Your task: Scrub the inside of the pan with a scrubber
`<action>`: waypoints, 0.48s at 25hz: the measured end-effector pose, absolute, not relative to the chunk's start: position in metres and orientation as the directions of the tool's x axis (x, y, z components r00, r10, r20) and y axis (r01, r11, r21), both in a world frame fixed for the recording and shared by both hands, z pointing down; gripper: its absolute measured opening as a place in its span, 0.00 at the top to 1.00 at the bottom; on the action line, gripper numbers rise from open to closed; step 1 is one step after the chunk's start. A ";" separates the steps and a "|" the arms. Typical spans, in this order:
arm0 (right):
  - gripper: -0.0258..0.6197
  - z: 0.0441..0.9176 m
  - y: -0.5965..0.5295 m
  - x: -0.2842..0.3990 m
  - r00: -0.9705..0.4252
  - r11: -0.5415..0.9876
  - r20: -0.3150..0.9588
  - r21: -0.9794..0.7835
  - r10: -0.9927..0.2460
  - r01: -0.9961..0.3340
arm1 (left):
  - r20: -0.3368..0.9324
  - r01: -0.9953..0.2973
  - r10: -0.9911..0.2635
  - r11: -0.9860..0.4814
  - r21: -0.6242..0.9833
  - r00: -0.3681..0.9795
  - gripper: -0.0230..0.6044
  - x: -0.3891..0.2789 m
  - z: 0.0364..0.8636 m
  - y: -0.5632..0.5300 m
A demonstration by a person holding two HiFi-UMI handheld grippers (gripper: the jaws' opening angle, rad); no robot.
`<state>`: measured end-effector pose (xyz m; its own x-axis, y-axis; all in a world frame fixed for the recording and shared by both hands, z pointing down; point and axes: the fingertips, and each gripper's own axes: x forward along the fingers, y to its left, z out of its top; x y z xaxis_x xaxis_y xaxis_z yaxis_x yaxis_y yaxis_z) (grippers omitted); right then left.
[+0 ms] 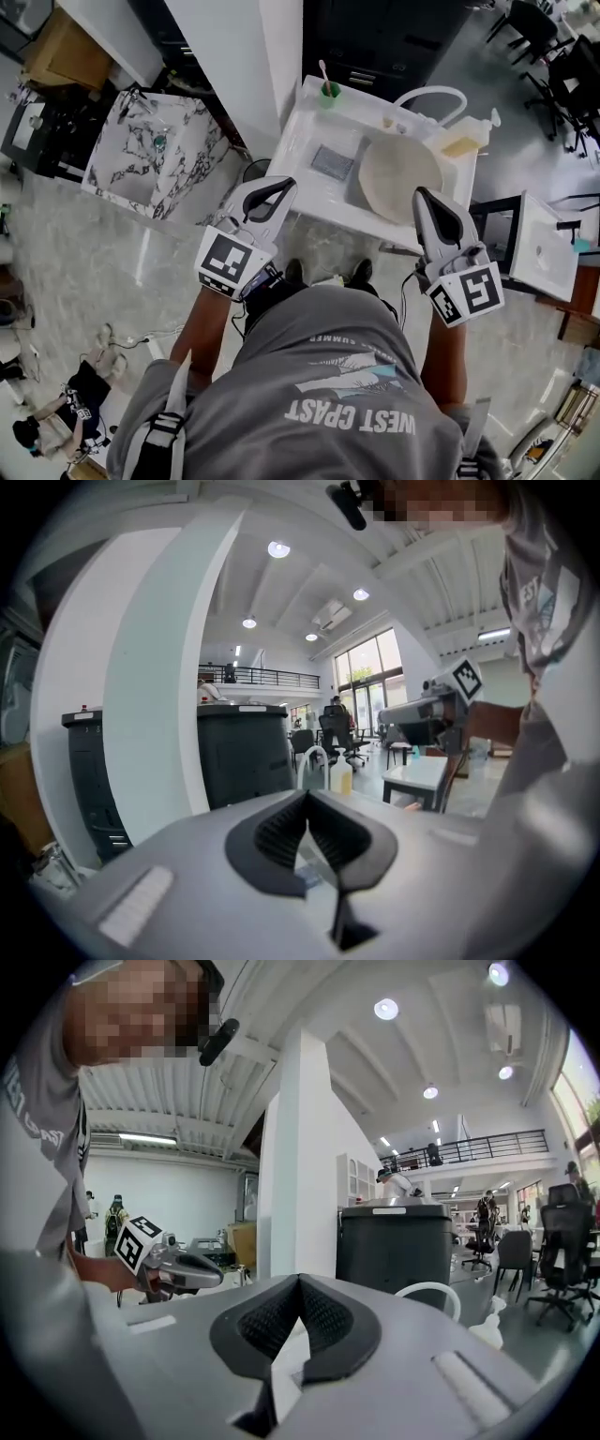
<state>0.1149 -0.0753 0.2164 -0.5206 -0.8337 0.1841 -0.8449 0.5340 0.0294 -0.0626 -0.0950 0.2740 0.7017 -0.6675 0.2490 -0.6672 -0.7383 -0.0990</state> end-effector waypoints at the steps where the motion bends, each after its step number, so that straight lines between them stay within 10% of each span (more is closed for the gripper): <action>1: 0.96 0.215 -0.071 0.118 -0.514 0.528 0.184 0.035 -0.838 -0.848 | 0.251 -0.660 -0.660 -0.745 -0.100 0.708 0.96 -0.059 0.274 -0.094; 12: 0.96 0.216 -0.059 0.133 -0.464 0.480 0.195 0.042 -0.864 -0.876 | 0.262 -0.606 -0.608 -0.789 -0.101 0.749 0.96 -0.037 0.277 -0.087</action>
<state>0.1333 -0.0590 0.2163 -0.4639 -0.8642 0.1947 -0.8763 0.4799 0.0422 -0.0372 -0.0869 0.2773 0.7492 -0.6085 0.2616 -0.6057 -0.7892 -0.1012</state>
